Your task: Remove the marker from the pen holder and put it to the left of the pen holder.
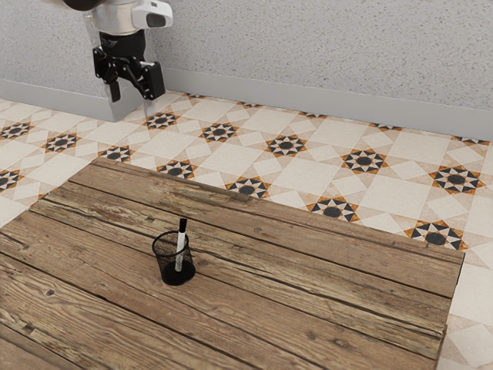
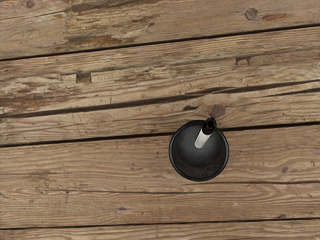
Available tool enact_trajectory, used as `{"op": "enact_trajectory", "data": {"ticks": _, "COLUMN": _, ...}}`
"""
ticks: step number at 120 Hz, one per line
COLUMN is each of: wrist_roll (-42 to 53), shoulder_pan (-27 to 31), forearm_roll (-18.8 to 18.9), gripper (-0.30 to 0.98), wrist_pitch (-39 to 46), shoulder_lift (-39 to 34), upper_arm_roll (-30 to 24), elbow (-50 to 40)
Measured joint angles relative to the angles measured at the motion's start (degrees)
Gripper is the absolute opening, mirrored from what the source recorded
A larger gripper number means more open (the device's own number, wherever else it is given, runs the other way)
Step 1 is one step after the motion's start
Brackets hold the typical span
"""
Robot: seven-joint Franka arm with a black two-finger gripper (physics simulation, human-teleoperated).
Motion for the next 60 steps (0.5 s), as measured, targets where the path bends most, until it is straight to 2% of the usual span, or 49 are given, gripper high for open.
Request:
{"op": "enact_trajectory", "data": {"ticks": 29, "wrist_roll": -0.1, "shoulder_pan": -0.2, "forearm_roll": -0.9, "gripper": 0.69, "wrist_pitch": -0.4, "shoulder_lift": -0.2, "upper_arm_roll": 0.7, "elbow": 0.5}}
{"op": "enact_trajectory", "data": {"ticks": 44, "wrist_roll": -1.7, "shoulder_pan": 1.2, "forearm_roll": -2.2, "gripper": 0.69, "wrist_pitch": -4.3, "shoulder_lift": -0.6, "upper_arm_roll": -0.9, "elbow": 13.4}}
{"op": "enact_trajectory", "data": {"ticks": 60, "wrist_roll": -3.6, "shoulder_pan": -0.4, "forearm_roll": -4.1, "gripper": 0.69, "wrist_pitch": -6.7, "shoulder_lift": -1.0, "upper_arm_roll": -5.0, "elbow": 16.3}}
